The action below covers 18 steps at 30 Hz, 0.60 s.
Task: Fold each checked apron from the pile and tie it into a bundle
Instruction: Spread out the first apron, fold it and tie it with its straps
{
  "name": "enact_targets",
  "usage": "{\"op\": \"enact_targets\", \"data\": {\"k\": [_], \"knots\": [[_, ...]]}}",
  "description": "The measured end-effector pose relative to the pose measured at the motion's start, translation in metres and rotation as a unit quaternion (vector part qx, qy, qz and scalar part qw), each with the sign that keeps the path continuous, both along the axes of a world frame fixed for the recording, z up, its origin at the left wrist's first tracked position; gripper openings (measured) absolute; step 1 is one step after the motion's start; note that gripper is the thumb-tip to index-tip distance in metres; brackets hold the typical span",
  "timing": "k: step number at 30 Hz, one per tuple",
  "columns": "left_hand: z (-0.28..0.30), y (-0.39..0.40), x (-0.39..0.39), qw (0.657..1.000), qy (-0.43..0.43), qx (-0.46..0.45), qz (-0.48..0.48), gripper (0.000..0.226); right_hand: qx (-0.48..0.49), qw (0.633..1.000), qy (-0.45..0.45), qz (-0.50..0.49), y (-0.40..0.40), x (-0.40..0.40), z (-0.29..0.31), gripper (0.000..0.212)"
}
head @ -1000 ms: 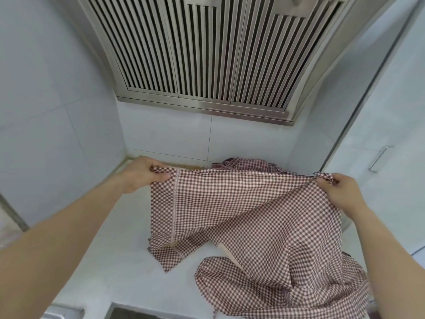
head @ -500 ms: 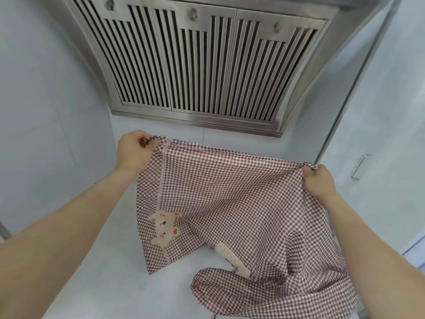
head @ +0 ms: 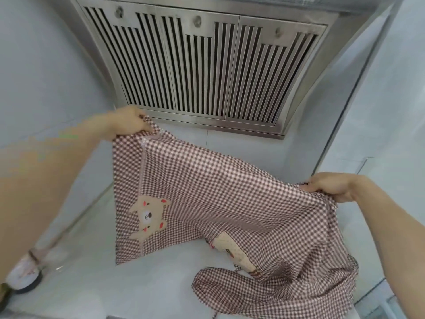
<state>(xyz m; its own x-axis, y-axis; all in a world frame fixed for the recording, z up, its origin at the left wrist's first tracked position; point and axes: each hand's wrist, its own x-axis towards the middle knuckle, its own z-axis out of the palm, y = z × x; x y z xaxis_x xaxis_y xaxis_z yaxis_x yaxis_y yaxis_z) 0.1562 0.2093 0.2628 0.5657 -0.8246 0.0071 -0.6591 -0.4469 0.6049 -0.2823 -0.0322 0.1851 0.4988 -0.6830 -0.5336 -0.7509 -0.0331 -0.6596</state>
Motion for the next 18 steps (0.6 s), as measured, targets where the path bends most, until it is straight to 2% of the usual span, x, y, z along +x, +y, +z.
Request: {"op": "enact_targets", "data": {"k": [2, 4, 8, 10, 12, 15, 18], "knots": [[0.011, 0.008, 0.002, 0.995, 0.071, 0.073, -0.017, 0.019, 0.017, 0.999, 0.005, 0.027, -0.001, -0.006, 0.001, 0.042], [0.013, 0.008, 0.004, 0.992, 0.083, 0.094, -0.021, 0.023, 0.023, 0.999, 0.004, 0.033, -0.001, -0.008, 0.003, 0.046], [-0.014, -0.001, 0.004, 0.995, 0.069, 0.075, 0.007, 0.016, 0.008, 0.999, -0.026, -0.017, -0.008, 0.000, -0.004, 0.040], [-0.040, -0.004, 0.008, 0.997, 0.055, 0.044, 0.023, 0.009, -0.012, 0.998, -0.049, -0.048, -0.012, 0.008, -0.014, 0.030], [-0.065, -0.008, 0.015, 0.998, 0.036, 0.031, 0.036, 0.014, -0.050, 0.997, -0.044, -0.047, -0.016, 0.018, -0.026, 0.019], [-0.095, -0.007, 0.017, 0.997, -0.044, 0.028, 0.056, 0.025, -0.187, 0.982, 0.012, -0.013, -0.023, 0.035, -0.049, 0.026], [-0.117, -0.015, 0.009, 0.994, -0.042, -0.009, 0.097, 0.023, -0.272, 0.961, 0.046, -0.015, -0.031, 0.046, -0.074, 0.032]]}}
